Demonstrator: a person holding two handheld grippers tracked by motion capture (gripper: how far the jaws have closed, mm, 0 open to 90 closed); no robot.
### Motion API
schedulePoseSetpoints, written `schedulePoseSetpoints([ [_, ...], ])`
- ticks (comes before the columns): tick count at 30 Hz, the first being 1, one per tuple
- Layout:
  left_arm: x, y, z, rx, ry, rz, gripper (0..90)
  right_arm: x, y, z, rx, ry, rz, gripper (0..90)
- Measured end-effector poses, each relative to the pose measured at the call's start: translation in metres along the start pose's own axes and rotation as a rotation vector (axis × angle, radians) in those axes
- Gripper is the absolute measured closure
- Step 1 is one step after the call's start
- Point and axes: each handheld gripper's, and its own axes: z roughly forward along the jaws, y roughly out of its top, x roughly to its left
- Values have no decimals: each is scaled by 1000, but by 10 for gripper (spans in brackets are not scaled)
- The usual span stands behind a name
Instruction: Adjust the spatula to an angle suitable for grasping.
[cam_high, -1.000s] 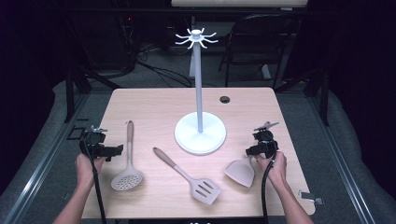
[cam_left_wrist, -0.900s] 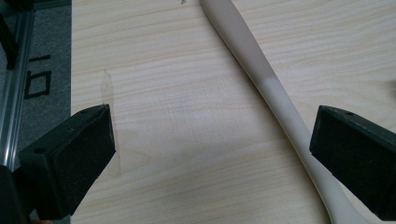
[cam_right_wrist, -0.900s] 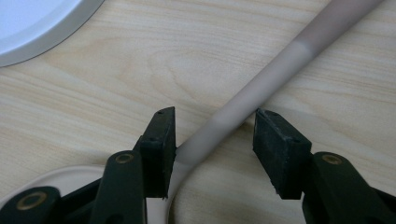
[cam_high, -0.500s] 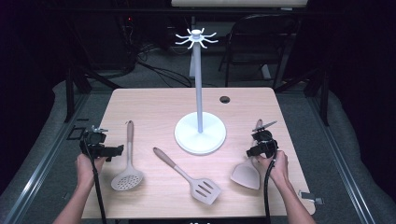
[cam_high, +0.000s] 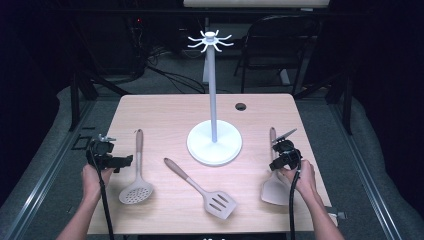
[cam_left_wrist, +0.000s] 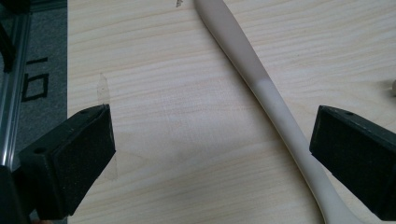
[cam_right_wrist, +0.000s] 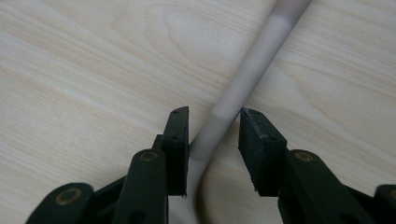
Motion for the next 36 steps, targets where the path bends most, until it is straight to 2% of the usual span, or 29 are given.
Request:
schedulePoseSetpoints([
  [5, 0, 0, -1, -6, 1, 0, 1, -1, -5, -2, 6, -5, -25, 661],
  [6, 0, 0, -2, -6, 1, -1, 1, -3, -7, -4, 31, -5, -45, 669],
  [8, 1, 1, -2, -8, 1, -5, 1, -4, -9, -5, 45, -5, -59, 675],
  [11, 1, 1, -2, -6, 1, -2, 1, -5, -11, -4, 37, -1, -55, 681],
  [13, 0, 1, -2, -10, 1, 1, 1, -7, -11, -6, 79, -12, -85, 687],
  [15, 0, 1, -2, -10, -1, 2, 1, -7, -11, -7, 91, -11, -83, 688],
  [17, -1, 2, -3, -16, -9, 5, 1, -9, -11, -6, 92, 0, -71, 679],
  [18, -1, 2, -3, -19, -15, 6, 1, -8, -13, -5, 51, 11, -33, 642],
  [21, -2, 3, -3, -22, -18, 6, 1, -12, -10, -7, 46, 10, -20, 622],
  [22, -3, 3, -3, -22, -20, 13, 1, -14, -9, -5, 38, -3, 11, 621],
  [24, -5, 4, -4, -22, -22, 15, 1, -15, -9, -1, 25, 14, 46, 633],
  [27, -5, 4, -3, -22, -22, 17, 1, -16, -9, 0, 36, 28, 45, 667],
  [28, -5, 3, -3, -20, -23, 18, 1, -15, -9, 0, 31, 38, 44, 706],
  [31, -5, 3, -3, -18, -26, 23, 1, -13, -9, 1, 30, 26, 46, 709],
  [33, -6, 4, -4, -24, -27, 23, 1, -13, -8, 0, 50, 22, 33, 712],
  [35, -6, 4, -4, -26, -28, 25, 1, -13, -9, 2, 42, 25, 47, 715],
  [36, -6, 4, -4, -26, -29, 24, 1, -13, -9, 1, 56, 23, 39, 716],
])
